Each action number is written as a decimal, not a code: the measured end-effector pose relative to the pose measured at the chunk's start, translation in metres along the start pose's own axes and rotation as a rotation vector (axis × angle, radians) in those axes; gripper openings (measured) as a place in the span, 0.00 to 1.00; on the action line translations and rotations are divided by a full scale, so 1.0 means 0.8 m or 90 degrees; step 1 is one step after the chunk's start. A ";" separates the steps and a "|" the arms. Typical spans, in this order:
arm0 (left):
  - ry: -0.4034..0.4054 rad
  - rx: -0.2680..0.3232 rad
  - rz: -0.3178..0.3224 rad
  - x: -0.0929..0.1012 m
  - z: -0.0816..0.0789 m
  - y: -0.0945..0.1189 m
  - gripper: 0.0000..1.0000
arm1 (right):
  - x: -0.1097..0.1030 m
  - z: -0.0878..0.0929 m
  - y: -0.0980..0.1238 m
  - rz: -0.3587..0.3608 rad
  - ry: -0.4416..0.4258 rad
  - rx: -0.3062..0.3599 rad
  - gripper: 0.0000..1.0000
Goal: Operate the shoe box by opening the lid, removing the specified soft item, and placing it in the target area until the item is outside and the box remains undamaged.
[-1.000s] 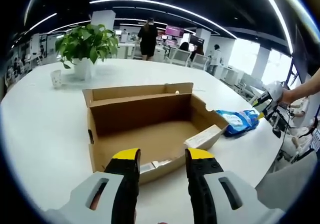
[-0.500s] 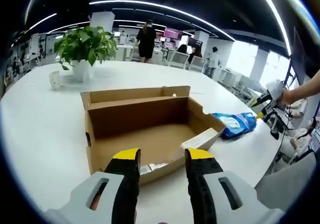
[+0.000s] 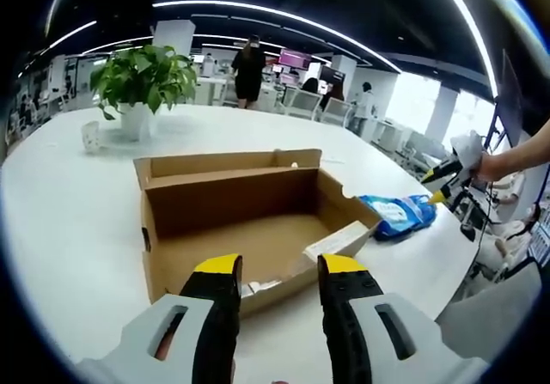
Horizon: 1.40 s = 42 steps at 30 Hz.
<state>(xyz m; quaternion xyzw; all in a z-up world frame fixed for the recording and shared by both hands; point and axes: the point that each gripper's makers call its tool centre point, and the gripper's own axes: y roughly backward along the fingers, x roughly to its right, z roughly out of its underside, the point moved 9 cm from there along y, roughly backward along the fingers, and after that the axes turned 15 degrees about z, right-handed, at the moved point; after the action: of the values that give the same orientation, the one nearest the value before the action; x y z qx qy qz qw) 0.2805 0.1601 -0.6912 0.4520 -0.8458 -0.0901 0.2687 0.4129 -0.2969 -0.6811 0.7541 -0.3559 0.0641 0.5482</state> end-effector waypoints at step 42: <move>0.016 0.011 0.019 0.006 -0.001 -0.001 0.36 | -0.088 -0.231 -0.045 -0.127 -0.008 0.160 0.43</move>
<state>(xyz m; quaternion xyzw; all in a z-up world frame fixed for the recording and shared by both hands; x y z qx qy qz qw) 0.2790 0.1559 -0.6891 0.4427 -0.8496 -0.0731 0.2771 0.4367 -0.0974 -0.6713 0.8489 -0.2714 0.0489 0.4510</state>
